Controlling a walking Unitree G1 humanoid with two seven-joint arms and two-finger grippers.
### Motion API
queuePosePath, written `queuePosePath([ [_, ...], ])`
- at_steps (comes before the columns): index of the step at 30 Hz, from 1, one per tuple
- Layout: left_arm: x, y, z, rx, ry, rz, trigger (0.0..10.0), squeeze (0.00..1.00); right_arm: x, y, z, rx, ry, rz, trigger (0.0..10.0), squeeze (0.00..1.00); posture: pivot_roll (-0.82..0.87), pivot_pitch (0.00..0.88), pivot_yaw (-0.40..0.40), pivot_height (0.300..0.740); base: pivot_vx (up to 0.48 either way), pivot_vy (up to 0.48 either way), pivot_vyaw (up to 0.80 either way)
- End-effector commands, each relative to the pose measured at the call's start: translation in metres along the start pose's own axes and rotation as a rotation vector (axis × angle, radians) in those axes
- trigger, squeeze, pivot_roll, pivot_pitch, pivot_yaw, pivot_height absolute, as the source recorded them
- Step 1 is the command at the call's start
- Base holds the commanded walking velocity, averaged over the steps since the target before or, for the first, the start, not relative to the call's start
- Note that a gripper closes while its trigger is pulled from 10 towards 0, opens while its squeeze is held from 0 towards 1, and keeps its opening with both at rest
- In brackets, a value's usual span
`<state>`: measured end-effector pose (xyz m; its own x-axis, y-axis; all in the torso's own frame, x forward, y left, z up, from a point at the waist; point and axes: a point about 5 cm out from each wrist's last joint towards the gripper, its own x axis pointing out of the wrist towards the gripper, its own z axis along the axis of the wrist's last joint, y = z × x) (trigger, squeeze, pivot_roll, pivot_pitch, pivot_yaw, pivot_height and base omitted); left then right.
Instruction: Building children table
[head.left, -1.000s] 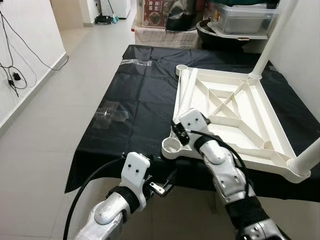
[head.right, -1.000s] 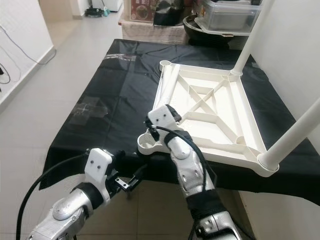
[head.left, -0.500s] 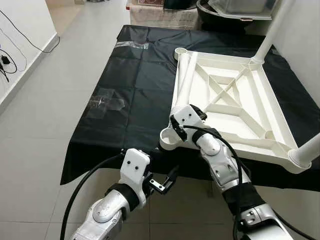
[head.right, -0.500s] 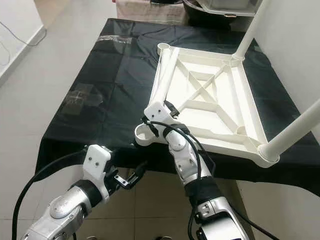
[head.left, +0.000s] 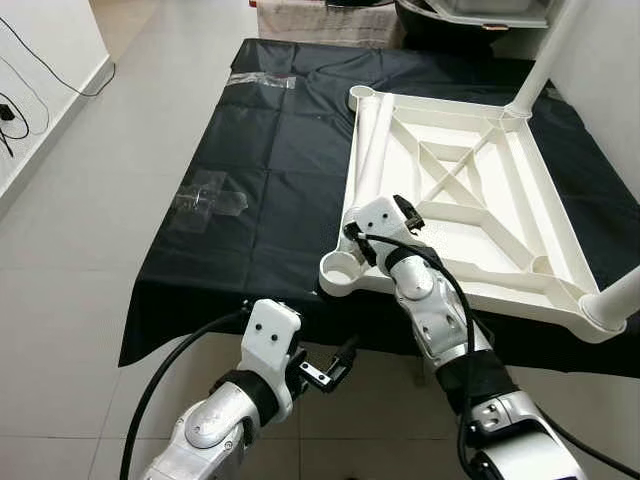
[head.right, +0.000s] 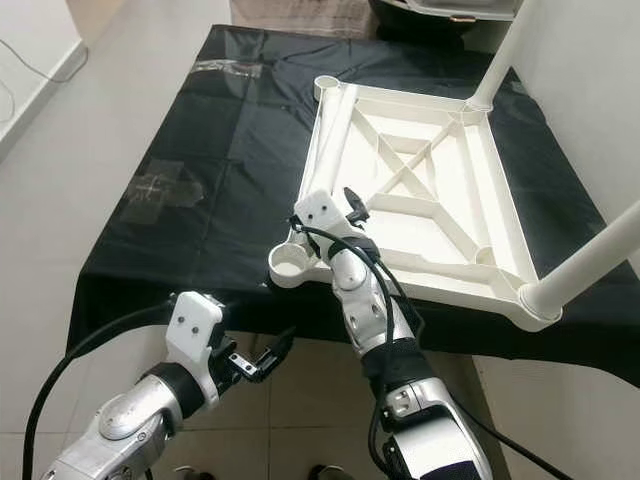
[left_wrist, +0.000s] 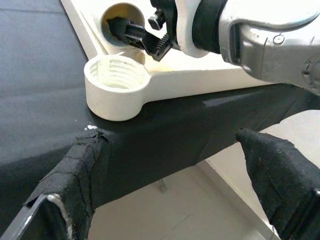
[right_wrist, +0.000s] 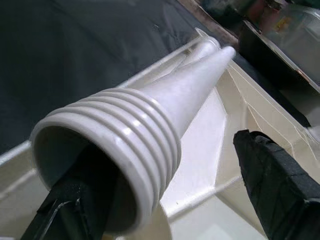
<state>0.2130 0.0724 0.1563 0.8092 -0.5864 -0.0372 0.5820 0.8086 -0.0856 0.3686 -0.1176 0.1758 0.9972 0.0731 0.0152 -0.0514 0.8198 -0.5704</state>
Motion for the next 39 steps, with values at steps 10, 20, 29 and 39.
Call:
queuePosePath([
  [10, 0.001, -0.003, -0.003, -0.019, 0.014, -0.014, 10.0, 0.00, 0.003, -0.007, -0.006, 0.095, 0.039, -0.160, 0.0, 0.00, 0.16, 0.202, -0.101, 0.740, 0.000, 0.000, 0.00],
  [20, 0.009, 0.004, -0.009, -0.007, 0.024, -0.005, 10.0, 0.00, -0.001, -0.025, -0.027, 0.399, 0.100, -0.295, 0.0, 0.00, 0.17, 0.160, -0.094, 0.740, 0.000, 0.000, 0.00],
  [29, 0.020, 0.014, -0.013, 0.000, 0.026, 0.011, 10.0, 0.00, -0.004, -0.047, -0.021, 0.670, -0.026, -0.330, 0.0, 0.00, 0.17, 0.106, -0.079, 0.740, 0.000, 0.000, 0.00],
  [39, 0.033, 0.041, -0.013, -0.083, 0.024, 0.098, 10.0, 0.00, -0.016, -0.062, -0.007, 0.981, -0.163, -0.183, 0.0, 0.00, 0.17, 0.000, -0.064, 0.740, 0.000, 0.000, 0.00],
])
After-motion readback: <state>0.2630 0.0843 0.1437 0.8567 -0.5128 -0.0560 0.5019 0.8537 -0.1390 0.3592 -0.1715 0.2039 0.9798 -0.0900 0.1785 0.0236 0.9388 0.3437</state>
